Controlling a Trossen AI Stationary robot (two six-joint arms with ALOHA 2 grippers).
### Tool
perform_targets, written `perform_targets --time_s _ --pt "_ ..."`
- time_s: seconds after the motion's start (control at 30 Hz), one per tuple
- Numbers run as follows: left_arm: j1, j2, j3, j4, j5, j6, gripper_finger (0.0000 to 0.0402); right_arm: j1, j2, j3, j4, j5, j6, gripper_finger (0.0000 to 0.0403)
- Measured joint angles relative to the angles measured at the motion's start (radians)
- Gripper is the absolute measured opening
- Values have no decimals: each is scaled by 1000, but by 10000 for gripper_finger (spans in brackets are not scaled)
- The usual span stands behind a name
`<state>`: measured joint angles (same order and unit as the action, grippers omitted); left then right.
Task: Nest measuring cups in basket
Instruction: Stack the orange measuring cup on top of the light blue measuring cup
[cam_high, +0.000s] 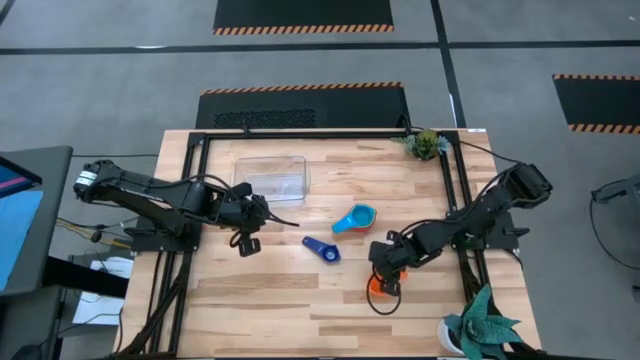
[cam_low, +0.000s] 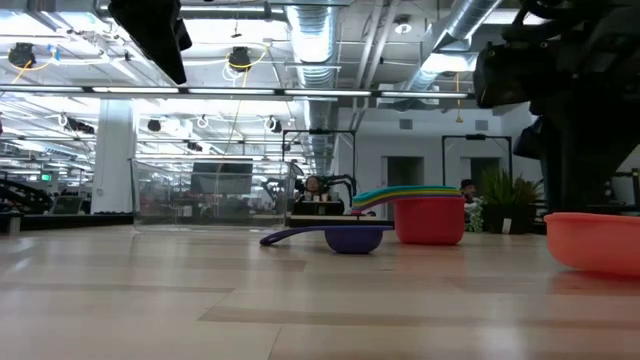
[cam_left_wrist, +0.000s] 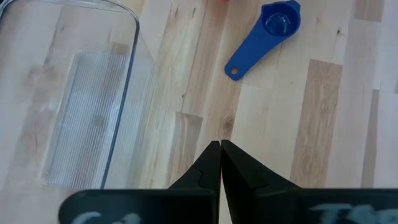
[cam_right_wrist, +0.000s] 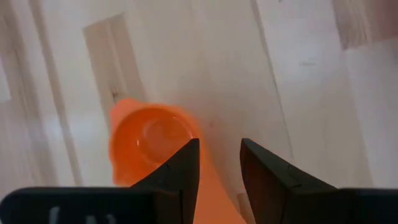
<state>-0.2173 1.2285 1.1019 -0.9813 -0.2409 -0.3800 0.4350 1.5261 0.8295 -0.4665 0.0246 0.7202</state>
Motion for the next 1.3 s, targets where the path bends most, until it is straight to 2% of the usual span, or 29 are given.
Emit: perform_targets --time_s 0.33,0.57,0.97,1.1,1.3 --pt "0 0 0 0 -1 2 0 2 0 0 23 -49 -101 136" --pt "0 0 0 0 -2 21 0 3 0 0 139 -58 -305 134" --pt "0 0 0 0 -2 20 0 -13 0 0 119 -82 -538 134" --pt "0 0 0 0 -2 20 0 -13 6 0 104 -82 -585 134" --pt "0 0 0 3 -2 19 0 -12 88 0 114 -82 -594 133"
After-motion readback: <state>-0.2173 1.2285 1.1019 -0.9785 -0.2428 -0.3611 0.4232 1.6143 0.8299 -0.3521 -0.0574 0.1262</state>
